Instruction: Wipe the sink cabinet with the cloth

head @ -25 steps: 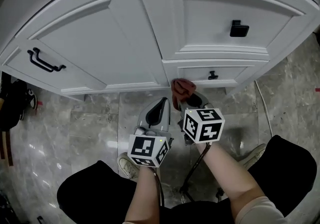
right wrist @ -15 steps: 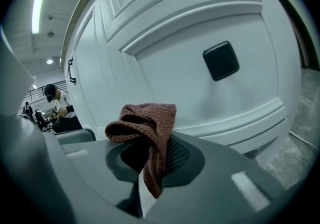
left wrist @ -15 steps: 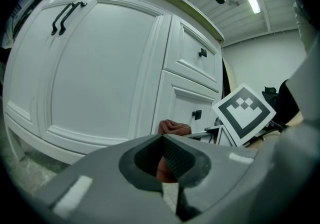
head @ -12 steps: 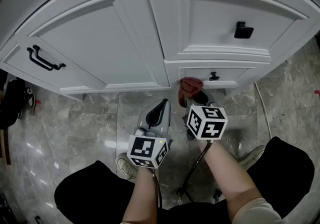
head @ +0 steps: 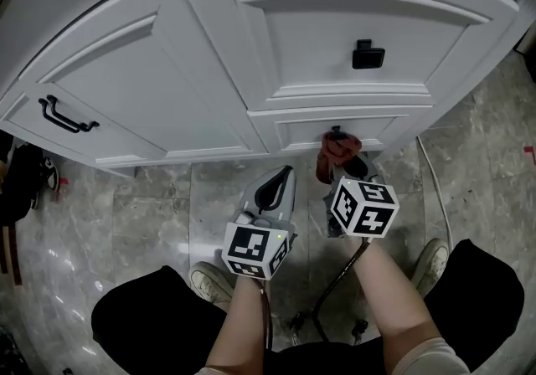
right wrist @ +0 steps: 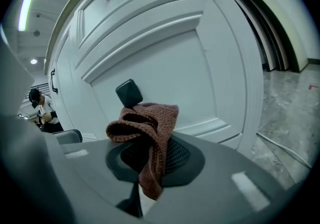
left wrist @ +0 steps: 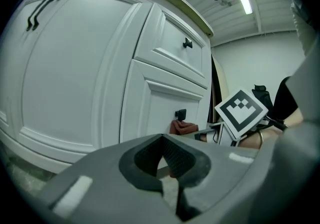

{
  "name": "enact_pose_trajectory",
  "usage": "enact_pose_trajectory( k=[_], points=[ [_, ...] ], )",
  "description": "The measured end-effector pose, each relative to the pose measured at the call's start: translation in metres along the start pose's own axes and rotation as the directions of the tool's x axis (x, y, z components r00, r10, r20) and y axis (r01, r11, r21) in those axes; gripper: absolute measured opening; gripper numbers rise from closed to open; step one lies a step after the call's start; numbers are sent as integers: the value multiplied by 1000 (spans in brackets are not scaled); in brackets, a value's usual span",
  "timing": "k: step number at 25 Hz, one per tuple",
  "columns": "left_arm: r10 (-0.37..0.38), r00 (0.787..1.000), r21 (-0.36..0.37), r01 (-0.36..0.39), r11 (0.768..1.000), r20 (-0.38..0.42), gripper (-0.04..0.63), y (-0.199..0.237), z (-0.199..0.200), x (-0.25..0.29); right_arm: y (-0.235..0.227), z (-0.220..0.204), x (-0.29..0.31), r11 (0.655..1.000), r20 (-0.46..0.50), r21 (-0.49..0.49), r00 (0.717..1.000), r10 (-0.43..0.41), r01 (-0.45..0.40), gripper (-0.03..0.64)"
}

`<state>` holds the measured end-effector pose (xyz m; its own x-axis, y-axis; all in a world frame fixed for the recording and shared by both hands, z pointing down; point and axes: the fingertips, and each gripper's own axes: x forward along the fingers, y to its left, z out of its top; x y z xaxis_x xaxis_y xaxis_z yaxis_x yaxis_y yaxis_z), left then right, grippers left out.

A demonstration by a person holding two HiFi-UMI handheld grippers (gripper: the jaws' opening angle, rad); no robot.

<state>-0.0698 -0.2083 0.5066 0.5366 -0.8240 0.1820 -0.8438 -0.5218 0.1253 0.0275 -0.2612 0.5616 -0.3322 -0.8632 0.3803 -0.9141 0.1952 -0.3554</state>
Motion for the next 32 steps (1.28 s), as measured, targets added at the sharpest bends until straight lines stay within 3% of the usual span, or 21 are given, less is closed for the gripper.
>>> enact_pose_trajectory(
  k=[16, 22, 26, 32],
  points=[
    [-105, 994, 8, 105, 994, -3, 0, -64, 2, 62, -93, 20, -33, 988, 33, -24, 987, -155, 156, 80],
    [-135, 991, 31, 135, 990, -4, 0, -79, 6, 67, -128, 17, -47, 964, 7, 43, 965, -262, 261, 78],
    [-97, 995, 12, 97, 995, 33, 0, -72, 30, 54, -113, 38, -67, 971, 44, 36, 971, -236, 235, 78],
    [-32, 990, -22, 35, 999, 138, 0, -71, 88, 7, -57, 84, -117, 990, 143, -26, 980, -137, 142, 78]
  ],
)
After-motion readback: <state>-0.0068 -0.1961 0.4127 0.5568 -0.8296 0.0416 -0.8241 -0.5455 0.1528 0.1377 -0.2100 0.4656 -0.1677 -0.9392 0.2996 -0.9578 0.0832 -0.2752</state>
